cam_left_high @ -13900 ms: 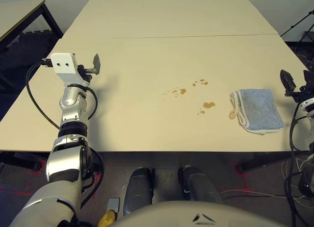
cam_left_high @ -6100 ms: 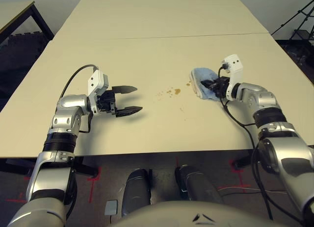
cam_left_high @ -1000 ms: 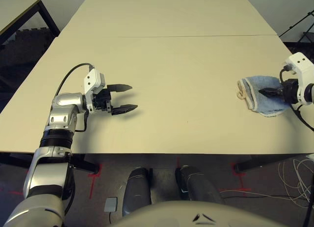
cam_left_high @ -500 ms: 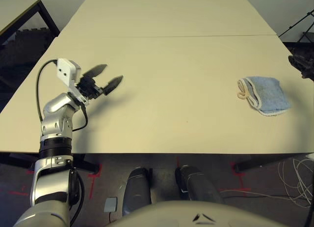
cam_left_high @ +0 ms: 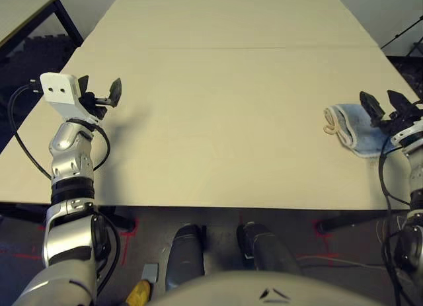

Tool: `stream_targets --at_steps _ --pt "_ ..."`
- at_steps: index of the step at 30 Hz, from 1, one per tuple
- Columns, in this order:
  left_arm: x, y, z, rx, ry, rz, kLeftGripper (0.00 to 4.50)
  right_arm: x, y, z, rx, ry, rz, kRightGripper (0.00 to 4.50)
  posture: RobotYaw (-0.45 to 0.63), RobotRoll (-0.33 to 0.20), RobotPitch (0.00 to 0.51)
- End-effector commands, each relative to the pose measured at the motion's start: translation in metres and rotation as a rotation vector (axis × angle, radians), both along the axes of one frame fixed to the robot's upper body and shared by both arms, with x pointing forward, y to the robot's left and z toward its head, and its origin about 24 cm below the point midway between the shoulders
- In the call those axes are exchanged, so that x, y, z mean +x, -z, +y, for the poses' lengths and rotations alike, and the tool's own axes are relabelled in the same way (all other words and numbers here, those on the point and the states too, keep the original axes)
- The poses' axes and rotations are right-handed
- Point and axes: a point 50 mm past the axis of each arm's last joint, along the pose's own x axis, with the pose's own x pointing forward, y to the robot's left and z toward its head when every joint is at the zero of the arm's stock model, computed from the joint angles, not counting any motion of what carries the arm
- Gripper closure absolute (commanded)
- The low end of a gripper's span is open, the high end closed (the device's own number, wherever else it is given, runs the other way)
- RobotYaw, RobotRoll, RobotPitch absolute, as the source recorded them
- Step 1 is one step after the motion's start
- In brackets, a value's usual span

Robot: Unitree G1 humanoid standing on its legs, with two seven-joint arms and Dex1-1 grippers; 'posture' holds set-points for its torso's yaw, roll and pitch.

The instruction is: Wipe the water off the table with a rag.

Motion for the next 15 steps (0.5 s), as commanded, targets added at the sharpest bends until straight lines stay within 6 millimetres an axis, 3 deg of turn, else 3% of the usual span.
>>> stream_targets --at_steps 1,15 --pt "0.004 -0.002 -0.002 0.009 -0.004 -0.011 0.00 -0.008 -0.004 -0.011 0.011 0.080 -0.043 0.03 -0.16 0.000 0.142" --pt "0.009 0.003 -0.007 0.022 0.022 -0.002 0.00 -0.005 -0.018 -0.022 -0.003 0.153 -0.089 0.03 -0.17 0.000 0.139"
